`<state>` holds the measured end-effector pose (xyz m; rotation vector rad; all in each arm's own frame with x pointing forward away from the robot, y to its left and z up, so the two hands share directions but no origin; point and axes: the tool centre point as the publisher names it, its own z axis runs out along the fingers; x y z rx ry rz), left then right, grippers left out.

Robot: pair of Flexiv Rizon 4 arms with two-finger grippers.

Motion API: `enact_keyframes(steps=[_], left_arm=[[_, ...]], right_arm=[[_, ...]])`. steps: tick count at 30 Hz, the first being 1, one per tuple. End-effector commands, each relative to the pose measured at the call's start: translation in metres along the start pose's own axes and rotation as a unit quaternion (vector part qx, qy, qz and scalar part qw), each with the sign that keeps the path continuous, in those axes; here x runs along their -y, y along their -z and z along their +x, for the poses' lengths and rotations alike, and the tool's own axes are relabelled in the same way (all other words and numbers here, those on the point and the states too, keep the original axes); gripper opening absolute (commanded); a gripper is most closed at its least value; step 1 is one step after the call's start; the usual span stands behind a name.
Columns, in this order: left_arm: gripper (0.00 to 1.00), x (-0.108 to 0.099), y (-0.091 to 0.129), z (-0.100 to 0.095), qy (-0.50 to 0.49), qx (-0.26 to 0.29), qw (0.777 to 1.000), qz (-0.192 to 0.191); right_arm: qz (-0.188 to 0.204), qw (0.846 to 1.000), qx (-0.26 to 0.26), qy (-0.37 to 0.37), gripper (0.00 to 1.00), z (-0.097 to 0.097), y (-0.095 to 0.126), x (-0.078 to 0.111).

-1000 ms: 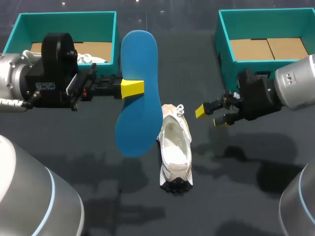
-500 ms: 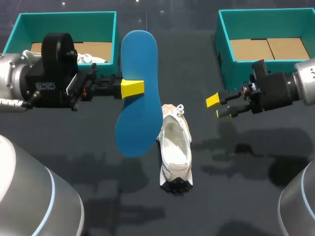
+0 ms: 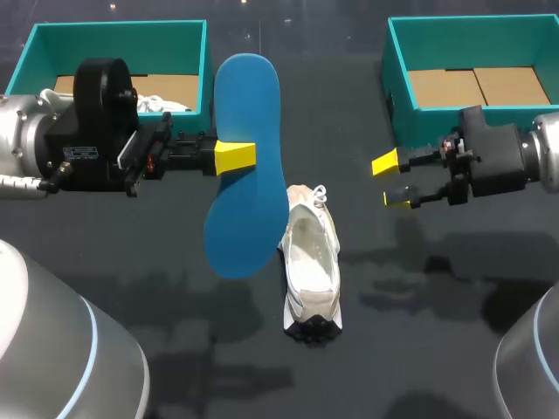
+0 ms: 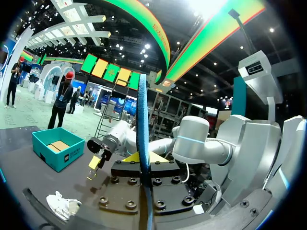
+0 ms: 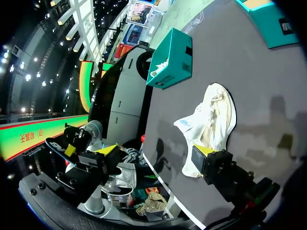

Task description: Take the shoe out of the shoebox, open the shoe tongue, remove and reinsert the insole, then place the shoe into the shoebox

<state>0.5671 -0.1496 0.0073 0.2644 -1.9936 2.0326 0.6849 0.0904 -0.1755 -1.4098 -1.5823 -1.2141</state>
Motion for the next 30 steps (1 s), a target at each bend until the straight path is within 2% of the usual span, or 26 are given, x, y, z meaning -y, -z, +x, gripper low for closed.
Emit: enact_keyframes(steps=[1,6,8,9,11,21,24,28,30], left_arm=[[0.00,-0.001,-0.002,0.001,-0.028,-0.002,1.000,0.001],[0.00,0.000,-0.004,-0.002,-0.135,-0.010,0.991,0.018],[0.00,0.002,-0.004,-0.006,-0.183,-0.013,0.983,0.019],[0.00,0.002,-0.004,-0.010,-0.217,-0.016,0.976,0.015],[0.00,-0.001,-0.006,-0.018,-0.286,-0.005,0.958,-0.017],[0.00,-0.001,-0.006,-0.018,-0.286,-0.005,0.958,-0.017],[0.00,-0.008,-0.011,-0.028,-0.347,-0.013,0.937,-0.030],[0.00,-0.016,-0.017,-0.050,-0.411,-0.021,0.911,-0.033],[0.00,-0.021,-0.020,-0.060,-0.469,-0.027,0.881,-0.049]], right_arm=[[-0.007,0.999,-0.022,-0.023,1.00,0.006,0.000,-0.007],[0.016,0.995,-0.096,-0.020,1.00,0.020,-0.005,-0.018],[0.021,0.994,-0.109,-0.022,1.00,0.021,-0.007,-0.020],[0.025,0.993,-0.110,-0.024,1.00,0.021,-0.008,-0.021],[0.025,0.993,-0.110,-0.024,1.00,0.021,-0.008,-0.021],[0.025,0.993,-0.110,-0.024,1.00,0.021,-0.008,-0.021],[0.032,0.993,-0.114,-0.029,1.00,0.023,-0.010,-0.024],[0.034,0.986,-0.153,-0.056,1.00,0.028,-0.007,-0.032],[0.032,0.985,-0.159,-0.060,1.00,0.031,-0.006,-0.036]])
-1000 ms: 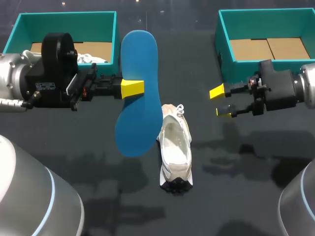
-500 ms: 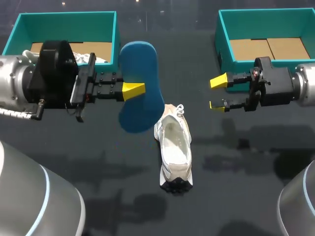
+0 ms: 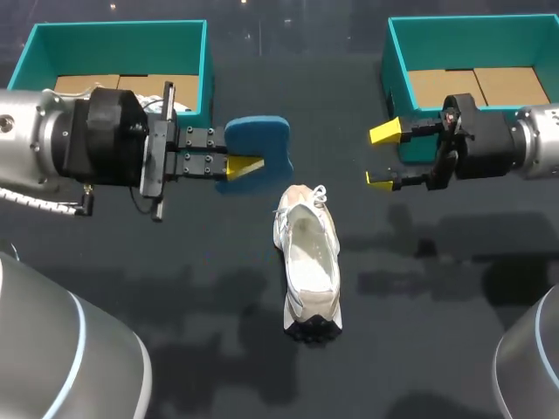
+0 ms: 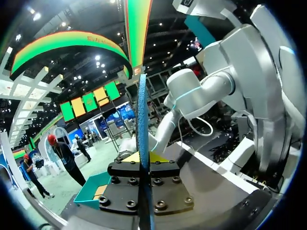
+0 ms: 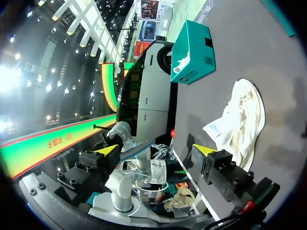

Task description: Take the shoe out of the shoebox, open the shoe tongue, remove and reinsert the insole, then place the shoe into the shoebox

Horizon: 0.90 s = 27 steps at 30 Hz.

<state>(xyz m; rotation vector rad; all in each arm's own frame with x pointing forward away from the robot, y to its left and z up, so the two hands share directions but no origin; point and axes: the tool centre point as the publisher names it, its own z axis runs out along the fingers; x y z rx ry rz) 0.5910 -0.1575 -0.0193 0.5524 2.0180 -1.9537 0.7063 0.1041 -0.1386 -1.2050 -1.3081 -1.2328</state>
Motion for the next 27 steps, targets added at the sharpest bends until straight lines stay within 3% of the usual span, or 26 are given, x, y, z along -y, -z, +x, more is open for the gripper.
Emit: enact_keyframes(steps=[1,3,12,15,25,27], left_arm=[[0.00,-0.027,-0.017,-0.020,-0.102,-0.037,0.994,0.001],[0.00,-0.042,-0.022,-0.024,-0.169,-0.040,0.984,-0.046],[0.00,-0.042,-0.022,-0.024,-0.169,-0.040,0.984,-0.046],[0.00,-0.049,-0.027,-0.018,-0.235,-0.047,0.969,-0.054],[0.00,-0.093,-0.041,-0.035,-0.412,-0.017,0.907,-0.088],[0.00,-0.099,-0.043,-0.038,-0.409,-0.013,0.908,-0.086]], right_arm=[[0.001,1.000,-0.013,-0.012,1.00,-0.003,-0.002,-0.010],[-0.008,1.000,-0.003,-0.023,1.00,-0.003,-0.002,-0.014],[-0.008,1.000,-0.003,-0.023,1.00,-0.003,-0.002,-0.014],[-0.006,1.000,-0.014,-0.025,1.00,-0.004,-0.002,-0.014],[0.006,0.997,-0.061,-0.047,1.00,0.003,-0.010,-0.022],[0.011,0.997,-0.059,-0.052,1.00,0.001,-0.011,-0.024]])
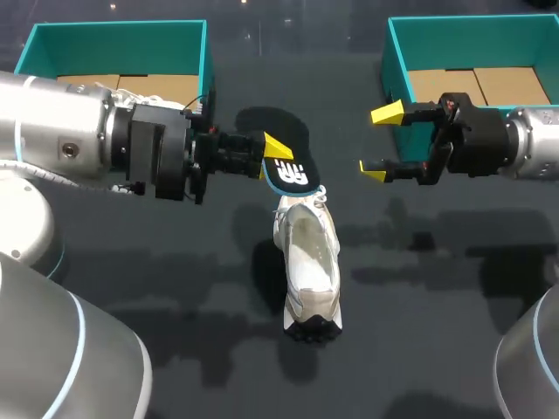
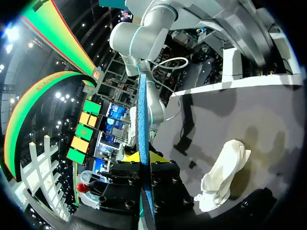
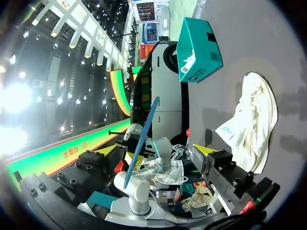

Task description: Take the shoe out of the shoebox, open the shoe tongue, remove and reinsert the insole, then place the shoe into the shoebox

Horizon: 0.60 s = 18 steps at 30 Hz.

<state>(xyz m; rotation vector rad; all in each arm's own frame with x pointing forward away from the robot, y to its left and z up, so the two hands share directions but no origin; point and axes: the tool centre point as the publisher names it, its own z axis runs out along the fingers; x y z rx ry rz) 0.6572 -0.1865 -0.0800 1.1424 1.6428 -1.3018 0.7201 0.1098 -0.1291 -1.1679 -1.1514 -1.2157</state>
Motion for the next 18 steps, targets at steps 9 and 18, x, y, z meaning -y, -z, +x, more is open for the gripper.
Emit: enact_keyframes(steps=[9,18], left_arm=[[0.00,-0.012,-0.018,0.005,-0.044,0.024,0.999,-0.010],[0.00,-0.041,-0.036,0.023,-0.119,0.026,0.993,-0.006]], right_arm=[[0.012,1.000,-0.001,-0.004,1.00,-0.008,-0.005,-0.010],[0.016,0.999,-0.002,-0.030,1.00,-0.002,-0.023,-0.015]])
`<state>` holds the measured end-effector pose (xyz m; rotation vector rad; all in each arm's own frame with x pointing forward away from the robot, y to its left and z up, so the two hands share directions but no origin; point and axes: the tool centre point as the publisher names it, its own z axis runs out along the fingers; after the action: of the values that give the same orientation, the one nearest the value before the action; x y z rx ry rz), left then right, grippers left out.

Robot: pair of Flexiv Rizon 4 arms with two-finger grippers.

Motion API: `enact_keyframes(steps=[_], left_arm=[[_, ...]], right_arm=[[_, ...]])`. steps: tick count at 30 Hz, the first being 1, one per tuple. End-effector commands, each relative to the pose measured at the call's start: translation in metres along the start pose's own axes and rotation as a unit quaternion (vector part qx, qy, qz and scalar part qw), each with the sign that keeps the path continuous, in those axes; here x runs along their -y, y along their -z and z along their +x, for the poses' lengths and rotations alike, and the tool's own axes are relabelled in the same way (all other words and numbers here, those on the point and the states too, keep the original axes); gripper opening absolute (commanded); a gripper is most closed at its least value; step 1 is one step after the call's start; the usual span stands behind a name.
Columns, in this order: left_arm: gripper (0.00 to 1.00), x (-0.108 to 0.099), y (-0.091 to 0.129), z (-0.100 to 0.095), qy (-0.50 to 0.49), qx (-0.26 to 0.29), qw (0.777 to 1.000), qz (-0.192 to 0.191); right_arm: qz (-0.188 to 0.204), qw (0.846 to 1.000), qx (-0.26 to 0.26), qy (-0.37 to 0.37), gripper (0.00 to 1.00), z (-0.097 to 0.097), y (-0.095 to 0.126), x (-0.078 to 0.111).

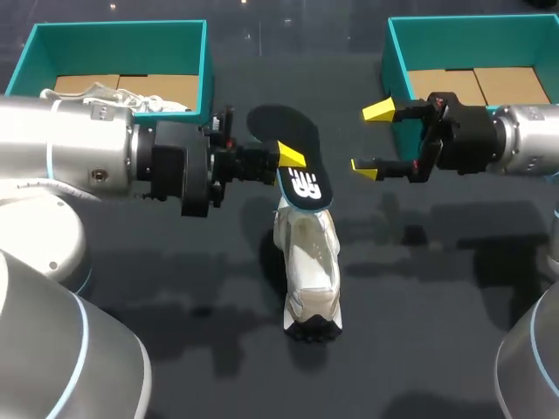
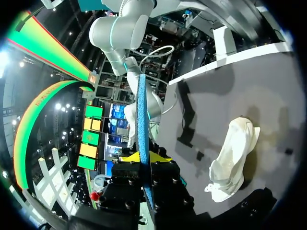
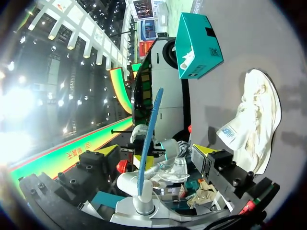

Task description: Take the shoe out of the shoebox, open the shoe tongue, remove and reinsert the insole, then place the shoe into the shoebox

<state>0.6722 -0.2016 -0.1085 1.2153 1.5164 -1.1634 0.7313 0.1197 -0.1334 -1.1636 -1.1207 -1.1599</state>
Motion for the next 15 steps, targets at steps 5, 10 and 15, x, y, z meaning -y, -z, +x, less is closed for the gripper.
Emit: enact_keyframes(steps=[5,10,15], left_arm=[[0.00,-0.037,-0.027,0.012,-0.089,0.021,0.996,0.009],[0.00,-0.045,-0.033,0.014,-0.086,0.036,0.995,0.027],[0.00,-0.045,-0.033,0.014,-0.086,0.036,0.995,0.027]], right_arm=[[0.005,1.000,0.003,-0.009,1.00,0.003,-0.028,0.000],[0.015,1.000,-0.001,-0.016,1.00,-0.002,-0.035,0.004],[0.015,1.000,-0.001,-0.016,1.00,-0.002,-0.035,0.004]])
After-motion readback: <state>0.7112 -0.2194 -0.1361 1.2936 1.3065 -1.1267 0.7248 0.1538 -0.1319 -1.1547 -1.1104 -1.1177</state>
